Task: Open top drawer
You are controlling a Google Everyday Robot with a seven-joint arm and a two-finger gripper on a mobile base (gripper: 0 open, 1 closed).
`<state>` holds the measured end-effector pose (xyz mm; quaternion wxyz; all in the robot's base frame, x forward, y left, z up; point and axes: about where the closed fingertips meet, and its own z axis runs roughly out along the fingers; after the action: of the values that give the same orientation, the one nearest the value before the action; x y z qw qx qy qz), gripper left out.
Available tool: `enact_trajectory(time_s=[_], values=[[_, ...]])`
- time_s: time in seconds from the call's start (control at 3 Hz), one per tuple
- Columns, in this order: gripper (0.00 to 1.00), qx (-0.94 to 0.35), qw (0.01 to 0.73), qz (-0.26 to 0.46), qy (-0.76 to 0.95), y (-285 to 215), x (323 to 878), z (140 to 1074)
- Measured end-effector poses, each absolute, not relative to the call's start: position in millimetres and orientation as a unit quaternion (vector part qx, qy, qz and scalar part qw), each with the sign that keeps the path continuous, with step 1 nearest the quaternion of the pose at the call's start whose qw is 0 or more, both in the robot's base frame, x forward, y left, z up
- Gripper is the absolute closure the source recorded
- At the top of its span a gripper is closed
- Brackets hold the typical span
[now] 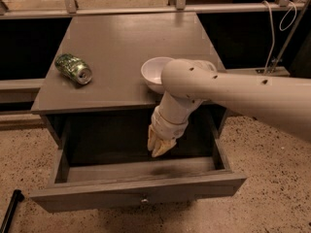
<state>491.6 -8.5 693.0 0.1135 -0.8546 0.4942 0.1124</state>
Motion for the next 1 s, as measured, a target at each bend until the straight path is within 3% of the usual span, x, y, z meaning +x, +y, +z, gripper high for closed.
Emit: enact_trajectory(time_s=[0.33, 0.67, 1.0], values=[[0.88, -0.834, 0.102, 0.119, 0.529, -0.6, 500.1, 657.2], [1.0, -0.81, 0.09, 0.134, 0.564, -0.5, 491.4, 631.2], [1.0, -0.786, 0.073, 0.155, 0.594, -1.6, 460.7, 616.9]])
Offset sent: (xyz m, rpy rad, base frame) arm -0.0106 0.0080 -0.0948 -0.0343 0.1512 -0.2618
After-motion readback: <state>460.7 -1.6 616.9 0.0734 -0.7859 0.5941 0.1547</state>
